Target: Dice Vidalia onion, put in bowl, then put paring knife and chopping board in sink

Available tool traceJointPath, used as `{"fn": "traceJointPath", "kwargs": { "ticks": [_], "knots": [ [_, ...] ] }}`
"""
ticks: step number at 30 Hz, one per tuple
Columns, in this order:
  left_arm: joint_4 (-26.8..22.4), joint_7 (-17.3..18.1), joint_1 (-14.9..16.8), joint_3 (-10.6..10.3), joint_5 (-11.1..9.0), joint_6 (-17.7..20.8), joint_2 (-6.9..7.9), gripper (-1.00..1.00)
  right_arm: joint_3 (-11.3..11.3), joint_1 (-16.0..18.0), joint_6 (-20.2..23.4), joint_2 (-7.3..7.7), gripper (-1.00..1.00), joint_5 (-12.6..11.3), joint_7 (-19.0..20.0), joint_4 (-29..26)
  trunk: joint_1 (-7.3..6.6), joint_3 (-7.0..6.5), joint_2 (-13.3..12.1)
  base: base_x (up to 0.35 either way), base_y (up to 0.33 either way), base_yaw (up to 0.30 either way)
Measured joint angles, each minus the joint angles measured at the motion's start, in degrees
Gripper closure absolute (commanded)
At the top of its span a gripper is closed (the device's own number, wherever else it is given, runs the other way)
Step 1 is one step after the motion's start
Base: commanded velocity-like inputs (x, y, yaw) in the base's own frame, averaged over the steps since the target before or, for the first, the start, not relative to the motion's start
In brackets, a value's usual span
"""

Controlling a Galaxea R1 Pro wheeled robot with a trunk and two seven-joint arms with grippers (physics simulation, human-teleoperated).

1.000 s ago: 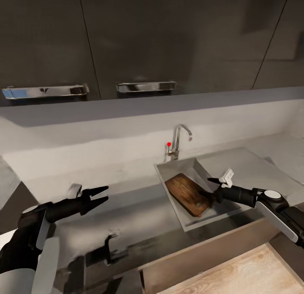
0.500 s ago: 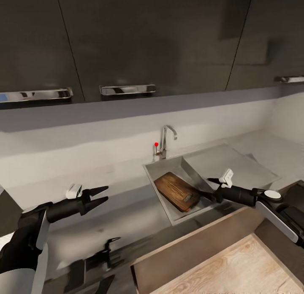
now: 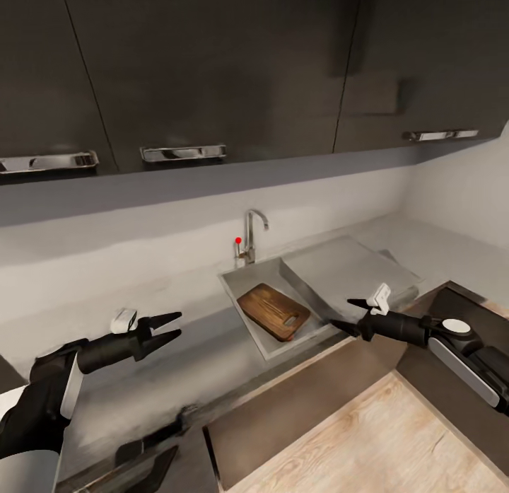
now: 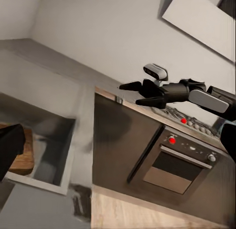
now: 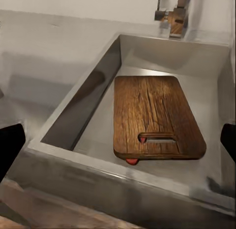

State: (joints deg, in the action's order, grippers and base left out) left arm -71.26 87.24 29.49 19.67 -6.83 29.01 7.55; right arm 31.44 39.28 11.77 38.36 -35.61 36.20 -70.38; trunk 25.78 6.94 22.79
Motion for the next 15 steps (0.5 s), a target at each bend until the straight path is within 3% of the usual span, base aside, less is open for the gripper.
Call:
{"fn": "traceJointPath", "kwargs": {
  "ticks": [15],
  "knots": [
    [0.0,0.0,0.0,0.0,0.0,0.0,0.01,-1.00,0.0,0.0,-0.1,-0.02,-1.00,0.0,0.0,0.0,-0.01,-0.68,0.0,-0.260,0.000,-0.031]
  ]
}}
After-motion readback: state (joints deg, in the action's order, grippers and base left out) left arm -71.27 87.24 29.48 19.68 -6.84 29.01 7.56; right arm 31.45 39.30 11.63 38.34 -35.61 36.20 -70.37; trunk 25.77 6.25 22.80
